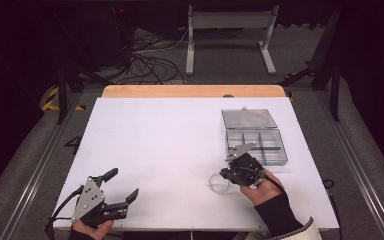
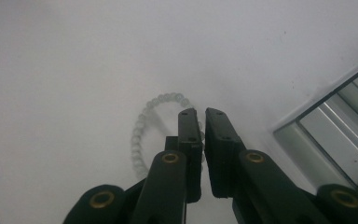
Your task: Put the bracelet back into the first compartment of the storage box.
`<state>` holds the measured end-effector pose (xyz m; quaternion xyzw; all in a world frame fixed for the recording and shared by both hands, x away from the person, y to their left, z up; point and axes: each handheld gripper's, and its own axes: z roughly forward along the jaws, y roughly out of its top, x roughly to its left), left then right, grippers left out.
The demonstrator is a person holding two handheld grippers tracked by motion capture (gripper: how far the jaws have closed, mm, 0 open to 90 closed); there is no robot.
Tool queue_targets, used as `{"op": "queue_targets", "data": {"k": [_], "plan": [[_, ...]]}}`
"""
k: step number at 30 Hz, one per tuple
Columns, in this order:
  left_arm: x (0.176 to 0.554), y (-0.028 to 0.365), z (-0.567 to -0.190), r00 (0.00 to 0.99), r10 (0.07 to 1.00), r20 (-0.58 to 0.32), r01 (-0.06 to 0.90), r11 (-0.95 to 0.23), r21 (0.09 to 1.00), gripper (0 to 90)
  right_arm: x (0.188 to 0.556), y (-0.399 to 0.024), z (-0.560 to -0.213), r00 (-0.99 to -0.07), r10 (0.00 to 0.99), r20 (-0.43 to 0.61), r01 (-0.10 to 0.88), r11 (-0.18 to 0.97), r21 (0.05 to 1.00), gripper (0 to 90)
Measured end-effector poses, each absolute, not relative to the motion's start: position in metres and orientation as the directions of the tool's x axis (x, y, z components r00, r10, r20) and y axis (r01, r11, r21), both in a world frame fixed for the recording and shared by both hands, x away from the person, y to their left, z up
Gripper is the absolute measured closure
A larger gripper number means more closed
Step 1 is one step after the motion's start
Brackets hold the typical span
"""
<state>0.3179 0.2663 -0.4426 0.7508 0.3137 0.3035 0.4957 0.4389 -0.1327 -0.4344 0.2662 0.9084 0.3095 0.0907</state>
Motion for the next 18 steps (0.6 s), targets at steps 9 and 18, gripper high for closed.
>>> {"op": "queue_targets", "data": {"k": [9, 18], "plan": [[0.318, 0.266, -0.442, 0.620, 0.772, 0.144, 0.171, -0.312, 0.935, 16.2, 0.431, -0.138, -0.420, -0.843, 0.538, 0.003, 0.394, 0.612, 0.686, 85.9], [0.318, 0.266, -0.442, 0.618, 0.773, 0.142, 0.170, -0.307, 0.936, 16.2, 0.425, -0.145, -0.410, -0.839, 0.544, -0.006, 0.354, 0.553, 0.754, 85.9]]}}
